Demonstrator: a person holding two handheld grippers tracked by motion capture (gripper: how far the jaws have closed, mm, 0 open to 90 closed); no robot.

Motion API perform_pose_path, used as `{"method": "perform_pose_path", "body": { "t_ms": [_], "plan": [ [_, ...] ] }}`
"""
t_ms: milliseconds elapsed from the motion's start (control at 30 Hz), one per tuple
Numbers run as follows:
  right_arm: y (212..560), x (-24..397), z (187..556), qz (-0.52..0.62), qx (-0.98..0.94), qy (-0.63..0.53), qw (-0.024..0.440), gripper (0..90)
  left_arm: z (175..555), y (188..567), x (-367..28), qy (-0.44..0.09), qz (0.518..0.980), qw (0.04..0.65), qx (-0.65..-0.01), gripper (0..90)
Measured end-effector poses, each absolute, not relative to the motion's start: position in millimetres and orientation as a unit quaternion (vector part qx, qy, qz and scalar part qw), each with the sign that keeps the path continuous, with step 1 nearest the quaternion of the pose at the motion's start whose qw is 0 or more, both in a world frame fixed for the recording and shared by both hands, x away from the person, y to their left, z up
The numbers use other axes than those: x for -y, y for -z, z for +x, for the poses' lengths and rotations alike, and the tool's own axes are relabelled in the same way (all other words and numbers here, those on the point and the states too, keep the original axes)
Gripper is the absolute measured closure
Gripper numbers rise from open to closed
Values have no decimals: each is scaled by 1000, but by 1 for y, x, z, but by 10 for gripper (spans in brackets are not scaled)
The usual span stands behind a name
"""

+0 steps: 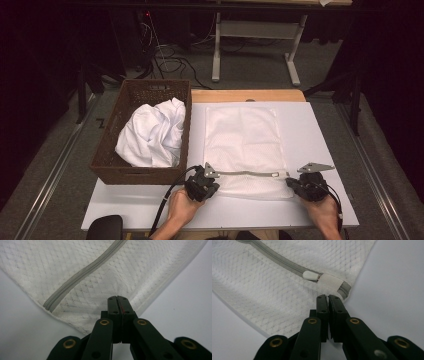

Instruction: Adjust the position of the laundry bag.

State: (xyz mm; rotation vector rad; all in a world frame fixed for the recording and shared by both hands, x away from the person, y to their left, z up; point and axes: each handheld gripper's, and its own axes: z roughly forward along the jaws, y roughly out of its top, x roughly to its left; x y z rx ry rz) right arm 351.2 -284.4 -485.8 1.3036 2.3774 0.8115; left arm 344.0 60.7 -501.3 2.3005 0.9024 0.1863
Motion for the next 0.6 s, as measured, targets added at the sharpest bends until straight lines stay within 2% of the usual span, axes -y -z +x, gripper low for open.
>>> {"method": "perform_pose_path", "body": {
  "t_ms": [200,333,467,600],
  "plan": [
    [486,283,342,457,-829,-286,151,853,335,502,-64,-70,881,323,-339,896],
    [486,279,340,453,-831,-285,152,743,334,502,-67,-72,880,326,-338,878],
    [484,279,339,460,-821,-297,162,639,335,502,-68,-63,877,340,-334,732],
    [484,285,340,468,-811,-307,169,607,335,501,-68,-66,874,343,-338,603]
  ]
}}
